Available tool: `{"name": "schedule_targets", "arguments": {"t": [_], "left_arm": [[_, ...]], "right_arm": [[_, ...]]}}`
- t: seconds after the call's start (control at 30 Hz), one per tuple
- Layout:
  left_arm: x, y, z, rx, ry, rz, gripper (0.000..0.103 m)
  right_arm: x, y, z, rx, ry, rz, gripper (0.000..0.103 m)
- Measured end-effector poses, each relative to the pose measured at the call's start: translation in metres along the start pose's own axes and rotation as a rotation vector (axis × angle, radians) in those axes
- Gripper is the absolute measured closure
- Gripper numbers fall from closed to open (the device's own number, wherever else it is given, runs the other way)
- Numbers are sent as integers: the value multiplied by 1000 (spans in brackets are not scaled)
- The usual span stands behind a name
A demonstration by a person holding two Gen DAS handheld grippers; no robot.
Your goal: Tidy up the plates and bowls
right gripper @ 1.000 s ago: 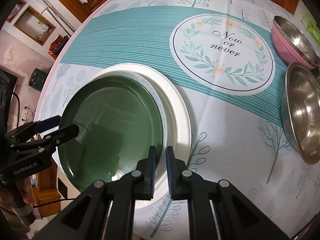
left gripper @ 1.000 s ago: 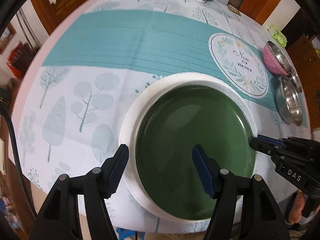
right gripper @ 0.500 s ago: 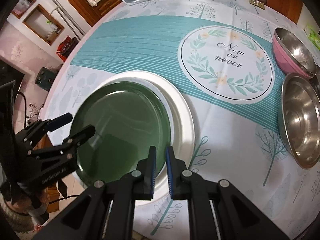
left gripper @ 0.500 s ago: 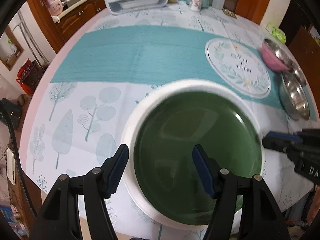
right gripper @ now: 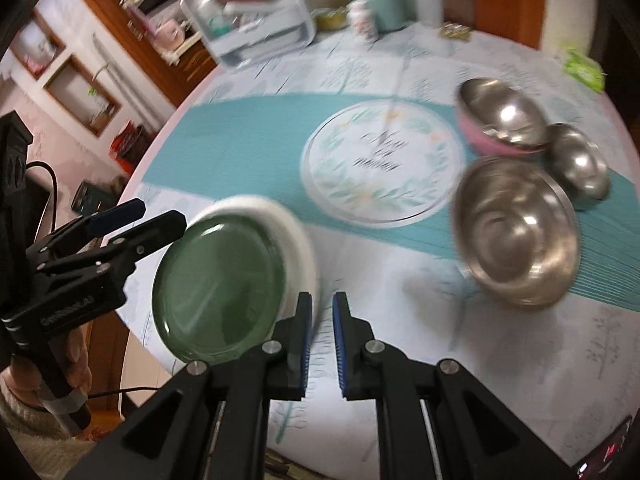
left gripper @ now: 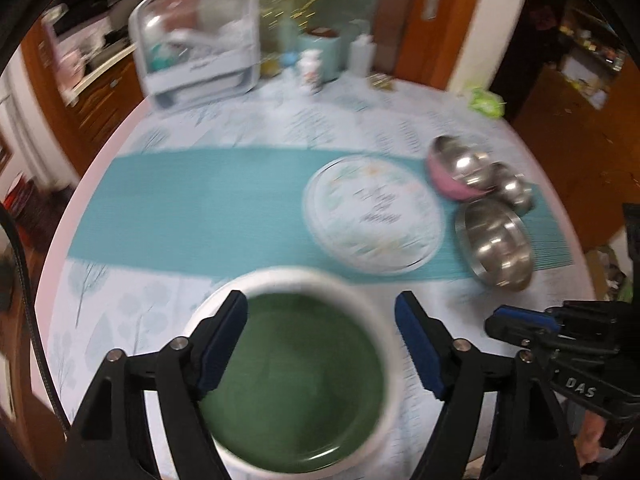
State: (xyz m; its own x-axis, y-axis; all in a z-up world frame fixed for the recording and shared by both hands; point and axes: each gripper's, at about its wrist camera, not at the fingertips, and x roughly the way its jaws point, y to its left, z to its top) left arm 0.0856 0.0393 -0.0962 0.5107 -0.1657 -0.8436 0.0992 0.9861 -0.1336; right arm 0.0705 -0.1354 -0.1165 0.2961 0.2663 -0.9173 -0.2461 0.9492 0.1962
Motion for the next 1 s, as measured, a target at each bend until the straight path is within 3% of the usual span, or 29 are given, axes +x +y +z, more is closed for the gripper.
{"name": "schedule_targets", "arguments": {"t": [0.03, 0.1, 0.33, 0.5, 0.77, 1.0], "left_arm": [[-3, -8, 6, 16, -11, -12, 24], [-9, -27, 20, 58, -32, -44, 23], [-22, -82, 64, 131, -115, -107, 13], [-2, -113, 88, 139, -96, -166, 11], [63, -142, 90, 158, 4, -170, 11], [131, -141, 82, 157, 125, -100, 11]], "right_arm": [[-8, -7, 0, 15, -18, -9, 82], [-27, -23, 1, 54, -66, -33, 64], [-83, -74, 8, 161, -194, -142, 63], [-102, -108, 14, 232, -228, -230, 61], [-70, -166, 25, 353, -156, -309, 59], [-21, -201, 30, 413, -48, -300, 59]]}}
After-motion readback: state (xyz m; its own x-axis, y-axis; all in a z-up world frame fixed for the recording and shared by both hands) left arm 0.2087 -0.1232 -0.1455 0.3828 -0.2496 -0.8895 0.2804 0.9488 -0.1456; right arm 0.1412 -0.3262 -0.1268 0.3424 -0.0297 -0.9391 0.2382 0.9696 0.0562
